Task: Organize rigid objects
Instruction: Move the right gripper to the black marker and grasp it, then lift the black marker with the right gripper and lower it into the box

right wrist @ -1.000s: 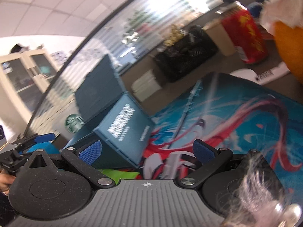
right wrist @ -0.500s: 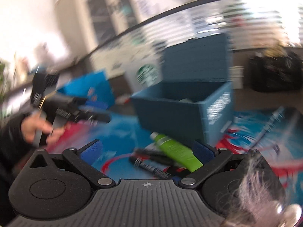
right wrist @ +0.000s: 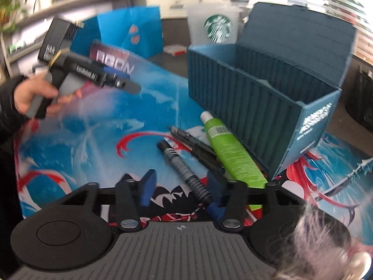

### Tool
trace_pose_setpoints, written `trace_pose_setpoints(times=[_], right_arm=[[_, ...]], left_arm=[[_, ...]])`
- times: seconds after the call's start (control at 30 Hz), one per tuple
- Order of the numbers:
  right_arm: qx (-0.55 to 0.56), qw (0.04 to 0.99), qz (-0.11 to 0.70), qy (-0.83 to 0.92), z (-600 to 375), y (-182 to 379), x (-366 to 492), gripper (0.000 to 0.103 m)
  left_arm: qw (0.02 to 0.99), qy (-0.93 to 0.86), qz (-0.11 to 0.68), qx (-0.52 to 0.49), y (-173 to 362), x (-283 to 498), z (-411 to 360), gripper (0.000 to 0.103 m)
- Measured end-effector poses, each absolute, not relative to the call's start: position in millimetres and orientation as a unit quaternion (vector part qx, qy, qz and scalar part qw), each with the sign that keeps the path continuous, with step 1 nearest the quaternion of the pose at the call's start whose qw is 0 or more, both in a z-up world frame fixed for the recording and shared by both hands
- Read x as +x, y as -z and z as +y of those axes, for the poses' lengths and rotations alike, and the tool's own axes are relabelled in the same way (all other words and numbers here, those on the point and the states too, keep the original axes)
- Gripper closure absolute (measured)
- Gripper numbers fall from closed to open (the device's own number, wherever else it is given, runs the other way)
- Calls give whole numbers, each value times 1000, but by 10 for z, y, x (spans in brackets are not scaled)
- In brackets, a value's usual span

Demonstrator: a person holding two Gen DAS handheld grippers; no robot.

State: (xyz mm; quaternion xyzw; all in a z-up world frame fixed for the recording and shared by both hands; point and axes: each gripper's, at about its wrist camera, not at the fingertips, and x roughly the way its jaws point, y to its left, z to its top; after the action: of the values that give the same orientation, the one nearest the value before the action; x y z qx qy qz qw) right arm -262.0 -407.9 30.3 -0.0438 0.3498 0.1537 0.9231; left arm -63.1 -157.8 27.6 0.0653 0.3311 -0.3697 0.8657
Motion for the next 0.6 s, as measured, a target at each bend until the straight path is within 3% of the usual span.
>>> trace_pose_setpoints(times=[0.2, 0.47, 0.6], right_arm=[[-65, 917, 362, -156, -3991, -268, -2541, 61], [-83, 910, 374, -158, -3814, -314, -2583, 88], [-105, 904, 384, -154, -3731, -340, -2545, 90]], left_arm=[[871, 346, 348, 21, -183, -543, -1424, 0], [877, 351, 327, 6, -132, -572, -1356, 0], [883, 347, 316, 30, -121, -635, -1407, 0]])
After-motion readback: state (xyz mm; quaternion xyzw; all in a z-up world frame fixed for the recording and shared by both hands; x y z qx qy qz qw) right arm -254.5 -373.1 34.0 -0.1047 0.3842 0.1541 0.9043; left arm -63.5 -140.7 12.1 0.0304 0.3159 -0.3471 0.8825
